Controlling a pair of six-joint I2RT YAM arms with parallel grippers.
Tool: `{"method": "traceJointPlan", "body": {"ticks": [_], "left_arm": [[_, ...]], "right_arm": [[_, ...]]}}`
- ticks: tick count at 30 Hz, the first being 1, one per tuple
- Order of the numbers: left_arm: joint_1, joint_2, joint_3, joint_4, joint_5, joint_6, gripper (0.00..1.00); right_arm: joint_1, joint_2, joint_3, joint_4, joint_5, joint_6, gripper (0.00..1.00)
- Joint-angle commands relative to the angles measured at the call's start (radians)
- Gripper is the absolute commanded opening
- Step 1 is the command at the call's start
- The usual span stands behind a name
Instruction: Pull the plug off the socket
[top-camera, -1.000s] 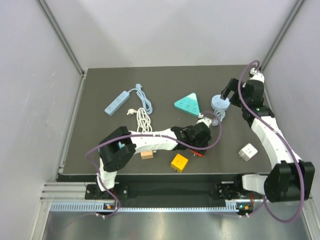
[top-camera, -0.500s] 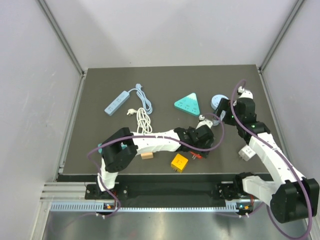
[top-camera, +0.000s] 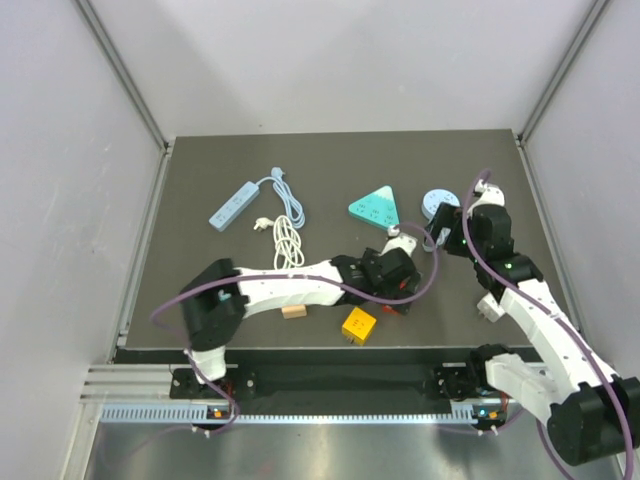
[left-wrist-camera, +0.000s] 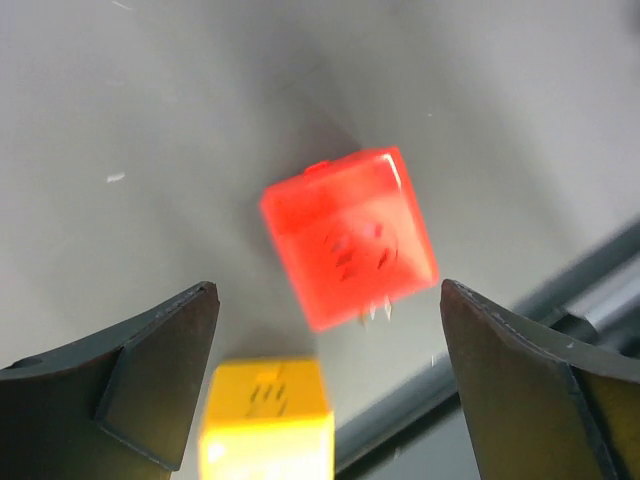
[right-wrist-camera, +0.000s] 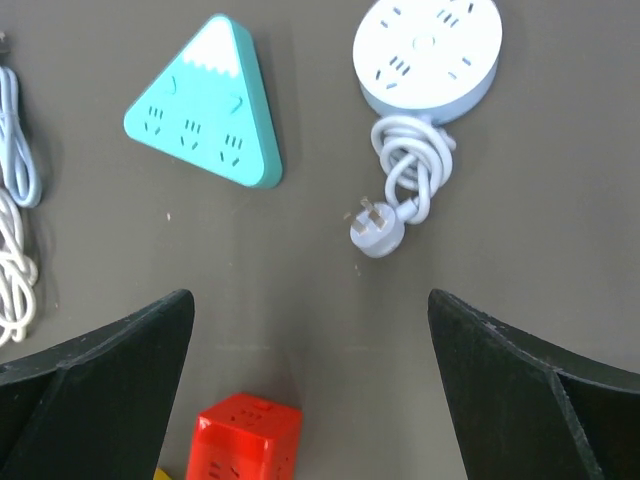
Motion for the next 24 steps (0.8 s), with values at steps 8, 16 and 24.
{"method": "traceJointPlan", "body": {"ticks": [8, 16, 24], "left_arm": [[0.000, -0.736, -0.566, 0.355, -0.125, -0.035, 0.98], [0.001, -1.251, -0.958, 0.343, -0.220, -0.189, 0.99], [0.001, -1.787, -1.228, 0.311, -0.121, -0.305, 0.99]], "right_arm": [[0.090, -0.223, -0.215, 0.097, -0.142, 0.073, 1.00], [0.104, -0.436, -0.465, 0.235, -0.369, 0.199, 1.00], [0.102, -0.592, -0.660, 0.382, -0.403, 0.313, 0.99]]}}
